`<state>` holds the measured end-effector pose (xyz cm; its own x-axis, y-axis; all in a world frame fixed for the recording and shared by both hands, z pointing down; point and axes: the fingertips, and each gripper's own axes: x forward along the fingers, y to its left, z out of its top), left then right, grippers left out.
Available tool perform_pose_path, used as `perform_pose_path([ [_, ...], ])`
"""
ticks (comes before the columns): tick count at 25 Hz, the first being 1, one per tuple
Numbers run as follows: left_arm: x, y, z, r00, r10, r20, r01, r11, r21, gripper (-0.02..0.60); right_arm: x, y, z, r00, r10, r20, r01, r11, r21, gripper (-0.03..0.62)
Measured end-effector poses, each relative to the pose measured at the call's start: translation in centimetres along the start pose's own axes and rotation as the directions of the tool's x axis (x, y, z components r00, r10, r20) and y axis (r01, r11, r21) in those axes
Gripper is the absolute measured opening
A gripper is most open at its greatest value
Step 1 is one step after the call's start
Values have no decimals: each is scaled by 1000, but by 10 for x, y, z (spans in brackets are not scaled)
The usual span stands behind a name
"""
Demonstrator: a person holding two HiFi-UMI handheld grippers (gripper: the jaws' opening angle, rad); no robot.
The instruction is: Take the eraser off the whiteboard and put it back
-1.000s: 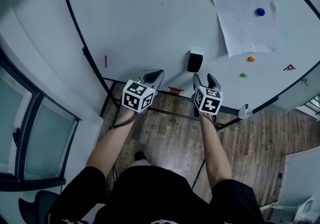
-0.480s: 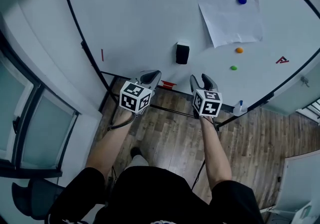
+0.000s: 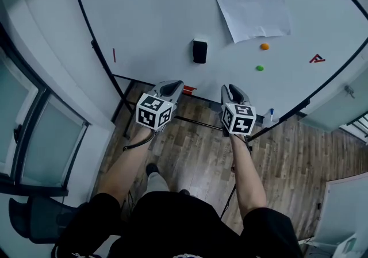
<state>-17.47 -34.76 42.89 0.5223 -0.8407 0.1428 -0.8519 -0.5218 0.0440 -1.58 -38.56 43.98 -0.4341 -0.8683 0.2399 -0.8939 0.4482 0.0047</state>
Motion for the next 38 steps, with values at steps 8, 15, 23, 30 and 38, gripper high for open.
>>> perform_pose_path([
  [8, -12, -31, -8, 1000, 6, -2, -6, 1000, -2, 21, -34, -5, -15, 1000, 10, -6, -10, 1000, -5, 67],
  [15, -23, -50, -7, 1000, 8, 4, -8, 1000, 2, 21, -61, -7, -22, 1000, 6, -4, -6, 1000, -15, 44],
  [23, -40, -66, -13, 1000, 5, 0, -5, 1000, 5, 21, -84, -1, -30, 1000, 2, 3, -2, 1000, -19, 26],
  [30, -50, -71, -17, 1000, 4, -11, -4, 1000, 14, 21, -93, 7, -40, 1000, 7, -13, -7, 1000, -20, 25],
  [38, -58, -72, -20, 1000, 8, -17, -8, 1000, 18, 21, -97, 13, -47, 1000, 14, -23, -14, 1000, -17, 23],
])
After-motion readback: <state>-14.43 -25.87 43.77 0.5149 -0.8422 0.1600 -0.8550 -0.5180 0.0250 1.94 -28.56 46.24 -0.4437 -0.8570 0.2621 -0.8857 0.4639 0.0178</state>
